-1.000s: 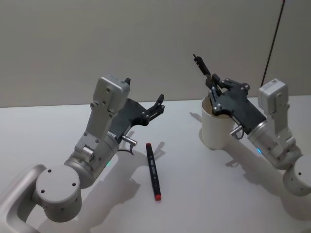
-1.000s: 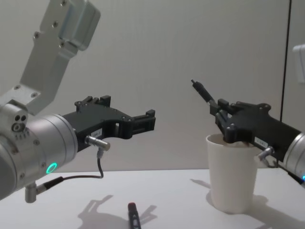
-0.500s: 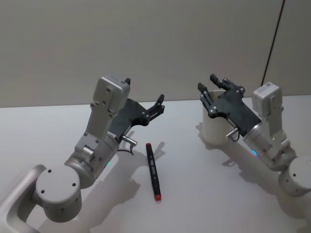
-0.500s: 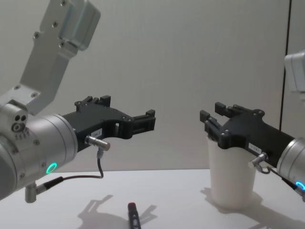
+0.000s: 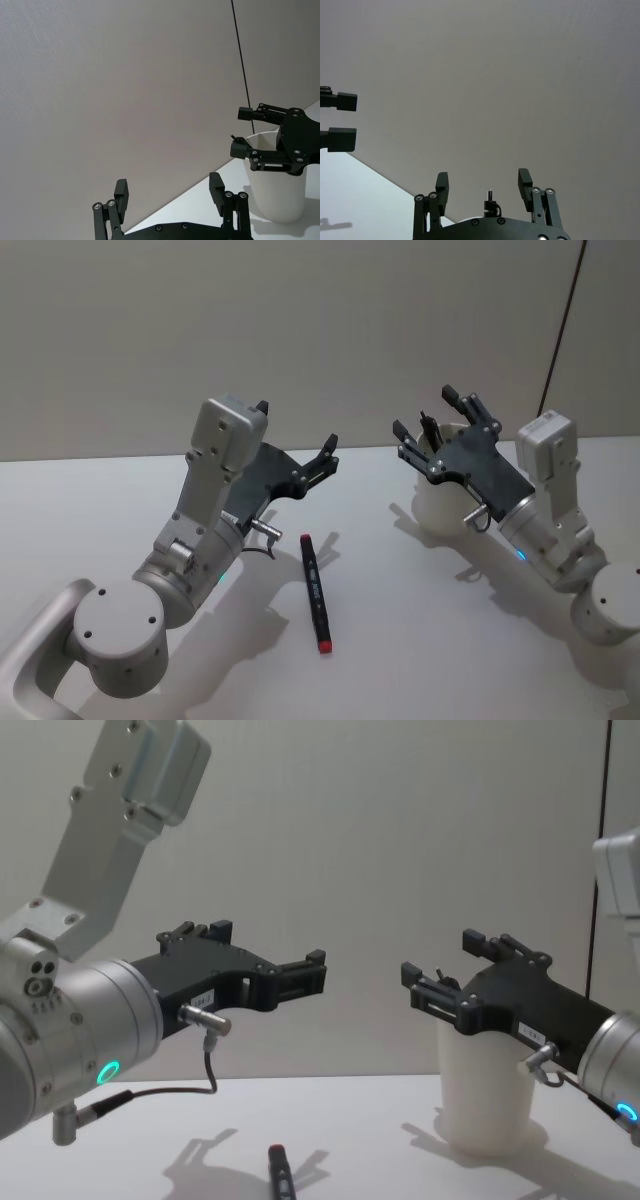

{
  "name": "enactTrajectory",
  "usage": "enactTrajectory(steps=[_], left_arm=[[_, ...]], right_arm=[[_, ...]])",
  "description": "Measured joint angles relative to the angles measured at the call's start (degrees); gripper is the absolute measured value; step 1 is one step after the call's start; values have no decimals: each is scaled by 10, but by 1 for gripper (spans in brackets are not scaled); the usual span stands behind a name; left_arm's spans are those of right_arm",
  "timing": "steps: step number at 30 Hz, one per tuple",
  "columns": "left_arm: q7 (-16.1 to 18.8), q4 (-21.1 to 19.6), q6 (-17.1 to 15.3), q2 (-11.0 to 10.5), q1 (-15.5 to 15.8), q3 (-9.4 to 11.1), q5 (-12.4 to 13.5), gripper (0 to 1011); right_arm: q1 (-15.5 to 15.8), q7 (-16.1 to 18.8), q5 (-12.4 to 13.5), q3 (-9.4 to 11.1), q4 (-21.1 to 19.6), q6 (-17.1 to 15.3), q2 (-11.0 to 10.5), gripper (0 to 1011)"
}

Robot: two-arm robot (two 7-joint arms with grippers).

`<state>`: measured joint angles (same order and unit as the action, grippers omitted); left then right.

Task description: Place the pen into the pen holder.

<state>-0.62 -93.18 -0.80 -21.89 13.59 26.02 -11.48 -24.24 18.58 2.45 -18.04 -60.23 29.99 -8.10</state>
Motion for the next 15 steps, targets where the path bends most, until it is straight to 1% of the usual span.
enactTrajectory(steps=[3, 6, 12, 15], left_arm=[[0, 0, 0, 0, 0, 0, 0, 1003], [0, 0, 0, 0, 0, 0, 0, 1002], [0, 0, 0, 0, 0, 0, 0, 1003], [0, 0, 0, 0, 0, 0, 0, 1003]], right_arm=[[0, 0, 2, 0, -1, 0, 0, 922], [2, 2, 7, 1, -6, -1, 0, 989], [8, 3, 20, 3, -23, -7, -3, 1001], [16, 3, 31, 4, -42, -14, -7, 1001]])
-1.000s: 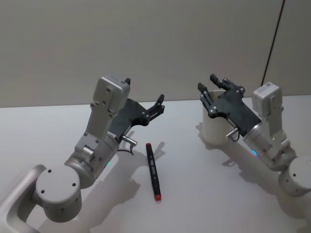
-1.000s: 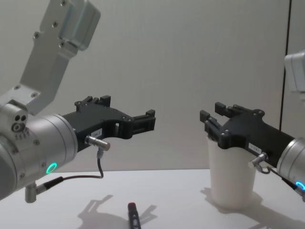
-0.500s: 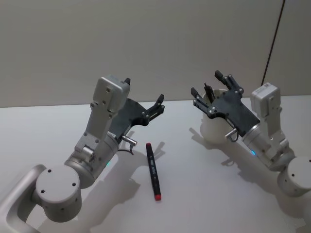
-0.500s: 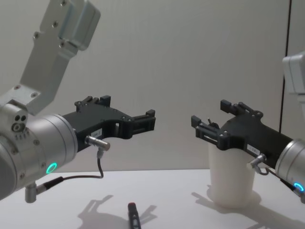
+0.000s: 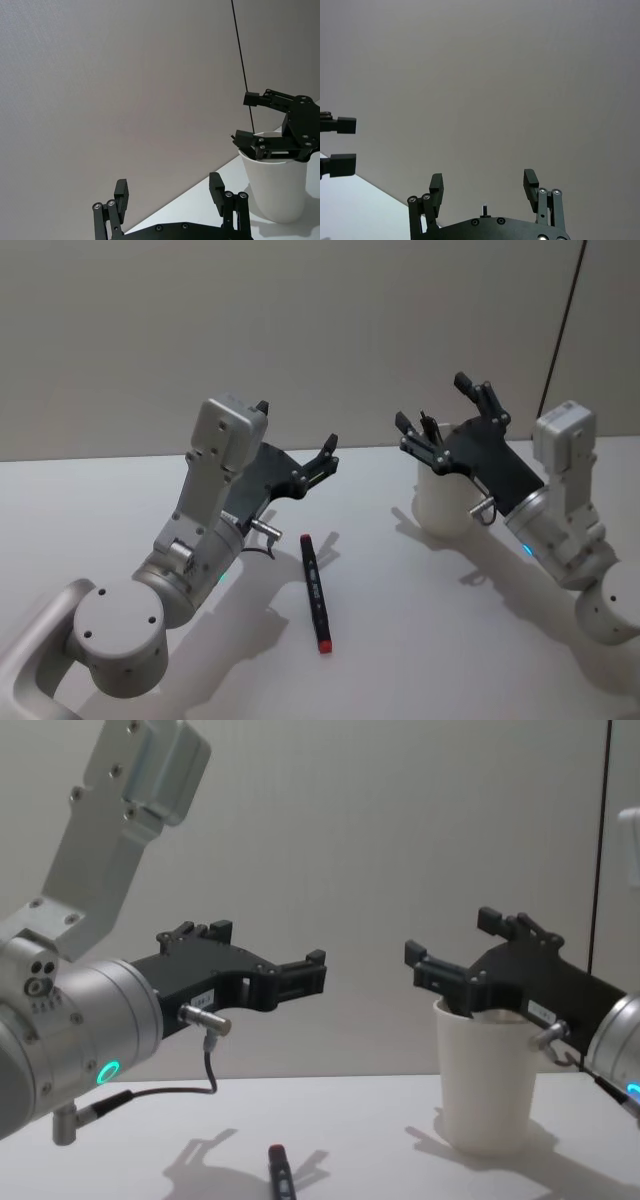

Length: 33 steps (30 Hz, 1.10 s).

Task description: Place the pen into the pen holder.

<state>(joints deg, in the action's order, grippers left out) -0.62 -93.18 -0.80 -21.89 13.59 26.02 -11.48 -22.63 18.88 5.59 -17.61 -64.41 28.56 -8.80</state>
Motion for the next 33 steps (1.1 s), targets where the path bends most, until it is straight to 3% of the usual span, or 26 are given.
enactTrajectory(steps=[12, 23, 33], left_arm=[[0, 0, 0, 0, 0, 0, 0, 1003], [0, 0, 0, 0, 0, 0, 0, 1003], [0, 0, 0, 0, 0, 0, 0, 1003]], right_arm=[[26, -4, 26, 4, -56, -27, -12, 1001], [39, -13, 31, 7, -76, -44, -18, 1001], [87, -47, 51, 17, -148, -109, -39, 1001]])
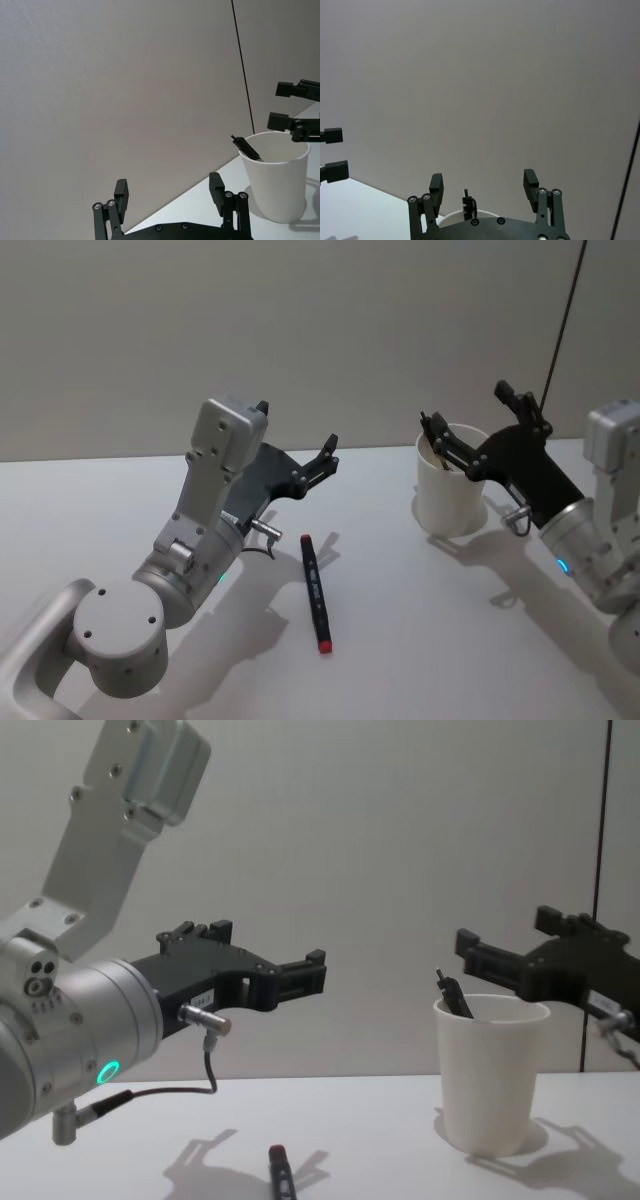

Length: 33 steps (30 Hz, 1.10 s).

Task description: Place the pen into the pen holder.

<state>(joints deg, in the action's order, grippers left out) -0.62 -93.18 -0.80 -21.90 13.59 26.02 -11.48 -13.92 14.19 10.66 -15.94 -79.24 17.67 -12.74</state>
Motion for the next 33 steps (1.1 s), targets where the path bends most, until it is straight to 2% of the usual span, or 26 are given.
enactTrajectory(steps=[1, 22, 26, 33], left_arm=[[0, 0, 0, 0, 0, 0, 0, 1003], [0, 0, 0, 0, 0, 0, 0, 1003], [0, 0, 0, 0, 0, 0, 0, 1003], [0, 0, 0, 0, 0, 0, 0, 1002]], right_arm=[[0, 0, 0, 0, 0, 0, 0, 1001], [112, -78, 44, 23, -166, -148, -50, 1001], [129, -90, 51, 26, -192, -171, -57, 1002], [145, -102, 58, 30, -217, -194, -65, 1002]])
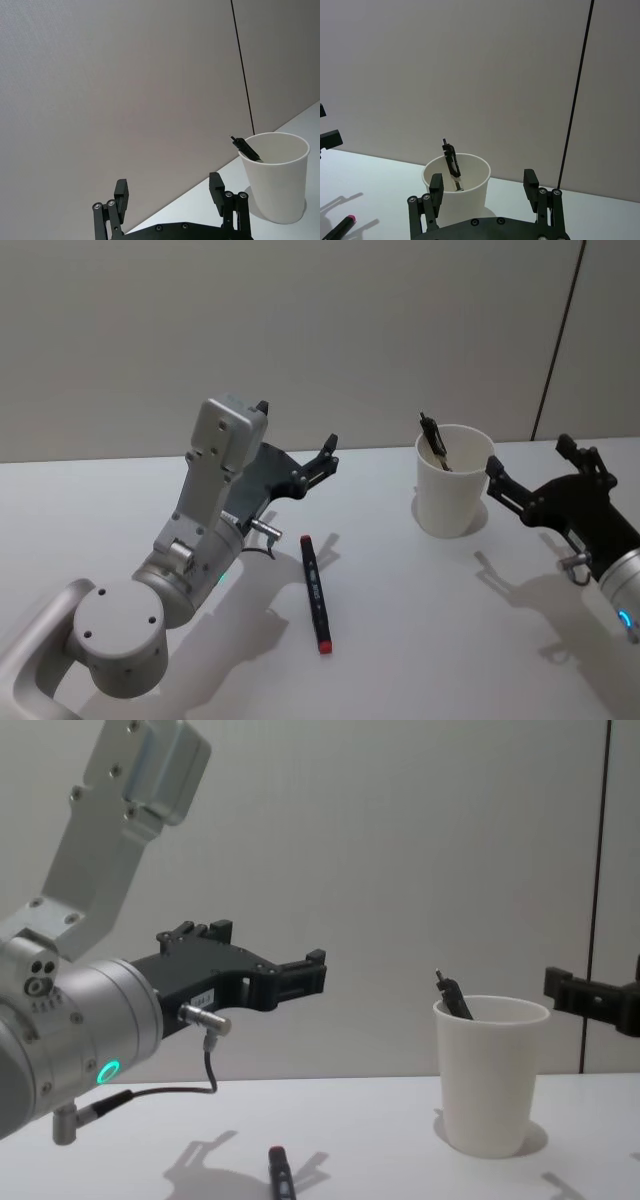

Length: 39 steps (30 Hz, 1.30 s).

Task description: Place the pen into the pen holder.

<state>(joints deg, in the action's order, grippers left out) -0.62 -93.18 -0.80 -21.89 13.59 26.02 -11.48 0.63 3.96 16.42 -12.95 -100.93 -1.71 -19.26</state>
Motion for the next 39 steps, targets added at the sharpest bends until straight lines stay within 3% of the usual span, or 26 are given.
enactTrajectory(steps=[20, 39], left_arm=[[-1, -3, -4, 0, -2, 0, -2, 1003], [-18, -56, -63, -24, -37, -3, -40, 1003]], right_arm=[[2, -1, 1, 0, -3, -3, -1, 1001], [2, -1, 0, 0, -3, -2, -1, 1002]])
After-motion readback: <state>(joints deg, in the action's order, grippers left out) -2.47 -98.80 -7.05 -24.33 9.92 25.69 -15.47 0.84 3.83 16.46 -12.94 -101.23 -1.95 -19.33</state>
